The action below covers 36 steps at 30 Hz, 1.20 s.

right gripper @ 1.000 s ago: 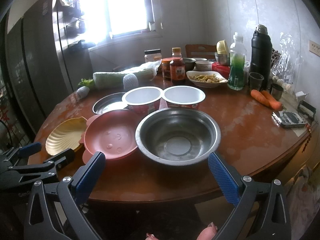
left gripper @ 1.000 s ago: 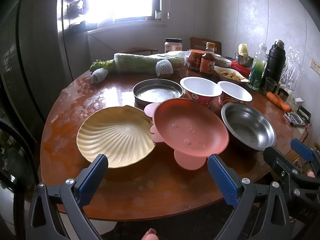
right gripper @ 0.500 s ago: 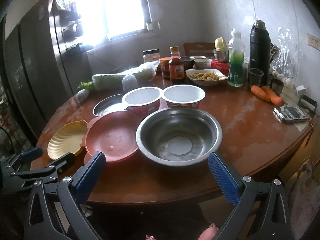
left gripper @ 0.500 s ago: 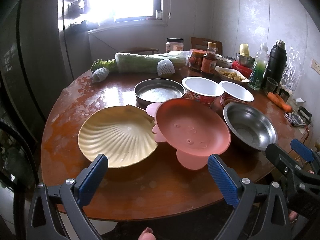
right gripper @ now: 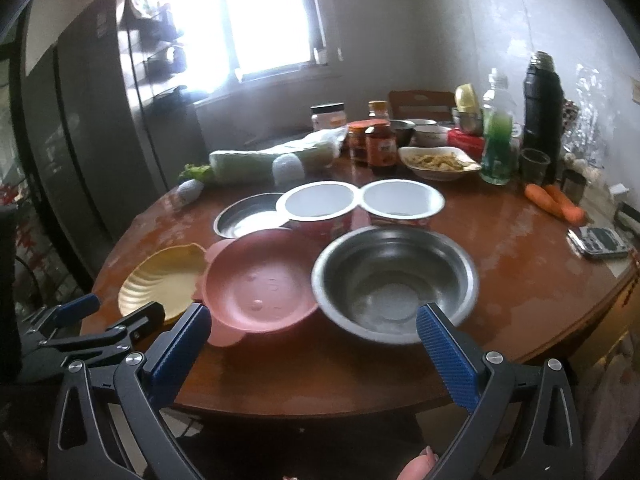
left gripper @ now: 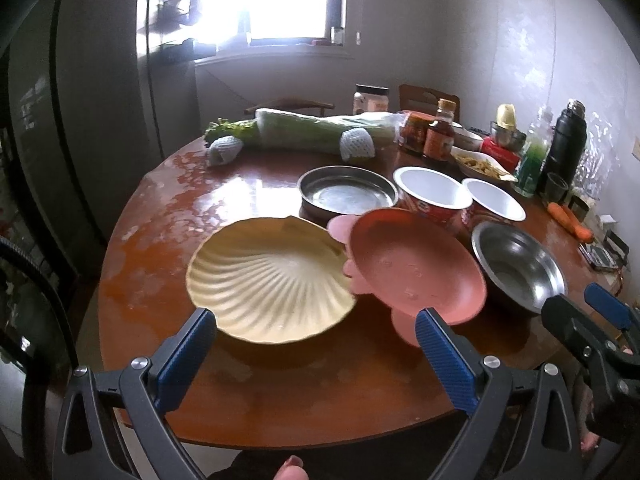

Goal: Organize plates and bowls

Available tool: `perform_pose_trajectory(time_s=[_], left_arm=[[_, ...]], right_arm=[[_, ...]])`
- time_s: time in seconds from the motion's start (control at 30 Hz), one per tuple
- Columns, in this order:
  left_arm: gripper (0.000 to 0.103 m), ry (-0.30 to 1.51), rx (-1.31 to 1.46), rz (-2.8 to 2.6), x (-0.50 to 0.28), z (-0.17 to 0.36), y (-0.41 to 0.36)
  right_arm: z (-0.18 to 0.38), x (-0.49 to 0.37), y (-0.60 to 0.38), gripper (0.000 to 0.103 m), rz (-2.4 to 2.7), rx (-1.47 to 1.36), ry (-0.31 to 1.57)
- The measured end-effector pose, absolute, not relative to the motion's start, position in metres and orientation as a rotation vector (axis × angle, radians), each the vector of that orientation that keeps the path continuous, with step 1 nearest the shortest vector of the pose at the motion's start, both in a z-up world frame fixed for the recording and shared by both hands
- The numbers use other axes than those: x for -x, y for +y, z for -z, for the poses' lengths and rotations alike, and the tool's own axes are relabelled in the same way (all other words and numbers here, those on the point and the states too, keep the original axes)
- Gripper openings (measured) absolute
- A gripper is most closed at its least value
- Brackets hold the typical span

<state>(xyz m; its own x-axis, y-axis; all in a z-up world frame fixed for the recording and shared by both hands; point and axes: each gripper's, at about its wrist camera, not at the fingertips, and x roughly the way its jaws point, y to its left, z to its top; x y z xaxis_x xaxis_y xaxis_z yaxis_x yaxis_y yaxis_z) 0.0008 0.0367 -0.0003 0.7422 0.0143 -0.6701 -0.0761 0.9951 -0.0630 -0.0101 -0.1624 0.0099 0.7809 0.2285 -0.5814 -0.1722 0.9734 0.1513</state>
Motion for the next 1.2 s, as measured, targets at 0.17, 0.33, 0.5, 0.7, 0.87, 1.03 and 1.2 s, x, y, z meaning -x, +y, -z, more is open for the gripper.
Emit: perform_pose_trajectory(time_s=[0.17,0.33,0.5,0.7,0.87,1.03,1.2], left_arm=[[0.101,0.773,0.099,-0.098,-0.001,0.001,0.060],[0.101,0.742,0.129,-0.154,0.000,0.003,0.093],[0.101,0.746,0.165,-0.201,-0.002,0.011,0.127],[0.101,0.791,0.175,-0.206,-0.016,0.019,0.156],[0.101,0.821,0.149,-0.151,-0.036,0.022,0.167],[0.100,0.844,0.101,-0.103,-0.061,0.026,0.168],[0.098,0.861,0.061,-0.066,-0.082,0.031,0.163]], right_arm=[[-0.012,0.005,-0.141,0.103,-0.268,-0.063,0.646],[-0.008,-0.001,-0.113,0.103,-0.346,-0.034,0.682],[0.001,-0.003,-0.080,0.103,-0.428,0.008,0.728],[0.018,-0.017,-0.050,0.103,-0.502,-0.019,0.830],[0.029,-0.023,-0.025,0.103,-0.535,-0.050,0.892],[0.039,-0.031,-0.013,0.103,-0.513,-0.105,0.935],[0.044,-0.043,-0.011,0.103,-0.491,-0.159,0.976]])
